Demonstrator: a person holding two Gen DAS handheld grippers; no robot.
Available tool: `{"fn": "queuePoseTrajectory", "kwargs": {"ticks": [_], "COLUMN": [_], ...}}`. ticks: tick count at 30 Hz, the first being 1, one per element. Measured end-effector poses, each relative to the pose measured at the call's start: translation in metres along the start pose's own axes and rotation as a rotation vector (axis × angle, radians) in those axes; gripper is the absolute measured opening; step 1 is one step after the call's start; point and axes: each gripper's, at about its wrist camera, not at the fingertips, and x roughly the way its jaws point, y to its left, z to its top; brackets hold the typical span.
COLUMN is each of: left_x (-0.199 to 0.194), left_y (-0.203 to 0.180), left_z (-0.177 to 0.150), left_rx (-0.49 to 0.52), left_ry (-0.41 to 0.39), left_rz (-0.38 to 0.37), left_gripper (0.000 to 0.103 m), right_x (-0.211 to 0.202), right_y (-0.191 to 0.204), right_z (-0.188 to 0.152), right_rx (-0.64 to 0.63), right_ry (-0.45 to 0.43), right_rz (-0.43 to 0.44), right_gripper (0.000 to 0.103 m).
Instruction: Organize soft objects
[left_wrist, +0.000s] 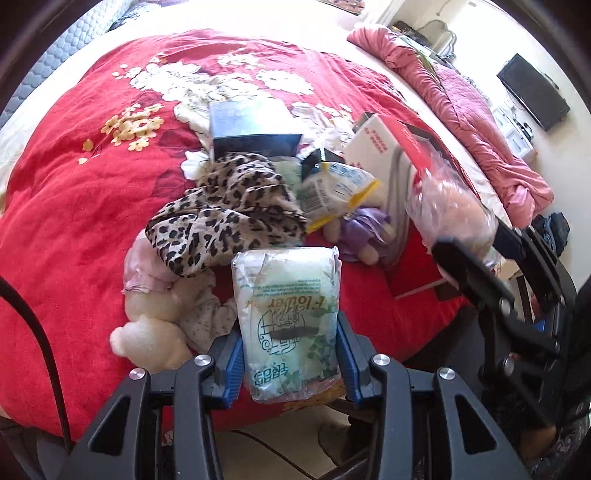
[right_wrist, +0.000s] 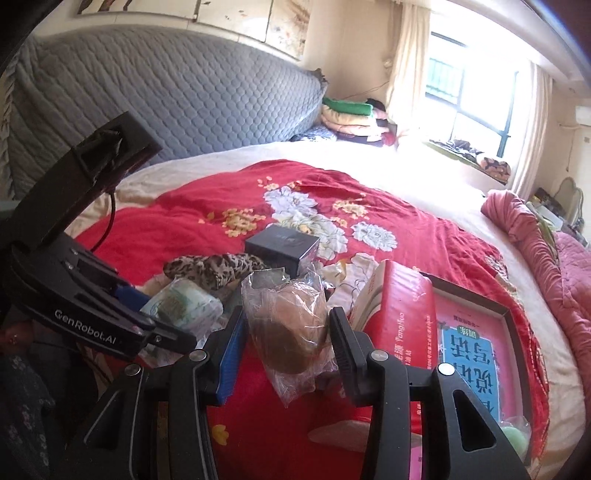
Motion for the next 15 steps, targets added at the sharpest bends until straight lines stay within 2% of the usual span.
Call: {"fn": "queuePoseTrajectory", "kwargs": {"ticks": [9, 15], "left_x": [0.006, -0.010], "left_y": [-0.028, -0.049], "left_z": [-0.007, -0.002], "left_rx": [0.032, 0.079], "left_ry": [0.015, -0.049], "left_rz": [-0.008, 0.024], "left_gripper": [0.044, 0.044], "right_x": [-0.020, -0.034], "right_y": [-0.023, -0.034], "right_z": [-0.001, 0.002], "right_rx": [0.096, 0.144], "right_ry": [-0.023, -0.069], "right_rz": [-0.012, -0.013], "right_gripper": [0.046, 0.046]}}
